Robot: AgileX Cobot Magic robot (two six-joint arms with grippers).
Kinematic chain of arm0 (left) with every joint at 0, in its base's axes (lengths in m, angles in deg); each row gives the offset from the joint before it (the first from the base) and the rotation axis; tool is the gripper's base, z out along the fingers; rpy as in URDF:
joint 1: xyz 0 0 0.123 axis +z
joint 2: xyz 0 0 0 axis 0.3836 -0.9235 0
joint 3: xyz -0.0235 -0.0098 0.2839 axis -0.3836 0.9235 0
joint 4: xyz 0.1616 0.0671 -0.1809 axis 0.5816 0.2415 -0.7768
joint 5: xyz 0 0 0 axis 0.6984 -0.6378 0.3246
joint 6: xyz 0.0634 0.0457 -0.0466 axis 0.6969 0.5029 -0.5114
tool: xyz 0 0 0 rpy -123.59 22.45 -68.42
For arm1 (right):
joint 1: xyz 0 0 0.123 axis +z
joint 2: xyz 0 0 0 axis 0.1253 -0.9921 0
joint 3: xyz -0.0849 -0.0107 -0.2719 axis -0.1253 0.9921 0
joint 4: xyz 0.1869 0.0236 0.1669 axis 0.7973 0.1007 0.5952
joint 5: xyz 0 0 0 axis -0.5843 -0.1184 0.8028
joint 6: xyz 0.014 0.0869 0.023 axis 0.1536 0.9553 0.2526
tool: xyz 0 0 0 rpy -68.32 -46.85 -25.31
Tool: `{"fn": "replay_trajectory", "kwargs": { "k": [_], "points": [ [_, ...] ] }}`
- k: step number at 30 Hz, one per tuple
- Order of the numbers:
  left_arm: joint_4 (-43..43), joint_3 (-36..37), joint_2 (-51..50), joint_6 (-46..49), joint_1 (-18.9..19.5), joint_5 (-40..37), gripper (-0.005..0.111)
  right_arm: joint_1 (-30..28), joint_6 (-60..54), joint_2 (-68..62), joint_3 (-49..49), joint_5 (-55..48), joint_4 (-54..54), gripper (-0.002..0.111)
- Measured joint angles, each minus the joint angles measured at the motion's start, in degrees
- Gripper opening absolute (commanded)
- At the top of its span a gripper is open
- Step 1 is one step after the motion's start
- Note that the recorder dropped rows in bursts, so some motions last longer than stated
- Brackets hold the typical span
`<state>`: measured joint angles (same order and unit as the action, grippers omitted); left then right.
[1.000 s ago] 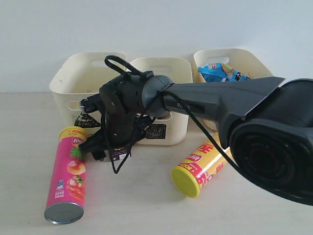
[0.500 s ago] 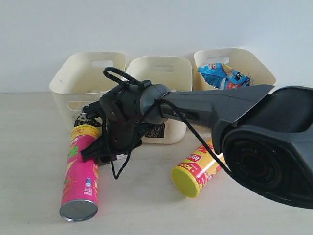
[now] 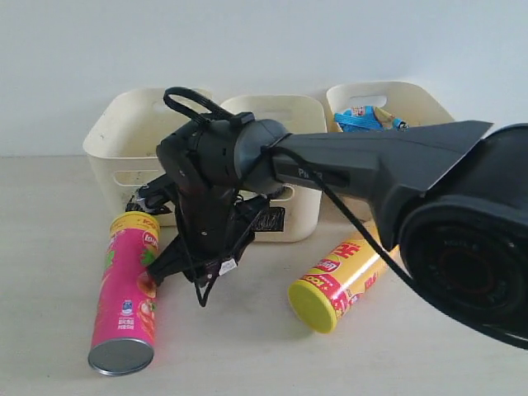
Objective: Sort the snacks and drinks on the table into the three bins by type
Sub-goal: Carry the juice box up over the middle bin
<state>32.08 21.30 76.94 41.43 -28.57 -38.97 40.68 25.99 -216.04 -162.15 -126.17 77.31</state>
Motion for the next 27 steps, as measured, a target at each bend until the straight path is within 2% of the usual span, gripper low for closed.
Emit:
{"fn": "replay_trajectory", "kwargs": {
  "k": [7,14,19,27],
  "points": [
    [0.00,0.00,0.00,0.00,0.00,0.00,0.004,1.33,-4.07,7.59,7.44,0.32,0.78,0.000],
    [0.00,0.00,0.00,0.00,0.00,0.00,0.004,1.33,-9.29,16.43,8.78,4.62,4.46,0.000],
    [0.00,0.00,0.00,0.00,0.00,0.00,0.004,1.22,-5.89,19.76,8.87,5.21,-3.53,0.000],
    [0.00,0.00,0.00,0.00,0.00,0.00,0.004,-4.45,-2.78,20.75,8.87,8.07,-4.72,0.000]
  ]
}}
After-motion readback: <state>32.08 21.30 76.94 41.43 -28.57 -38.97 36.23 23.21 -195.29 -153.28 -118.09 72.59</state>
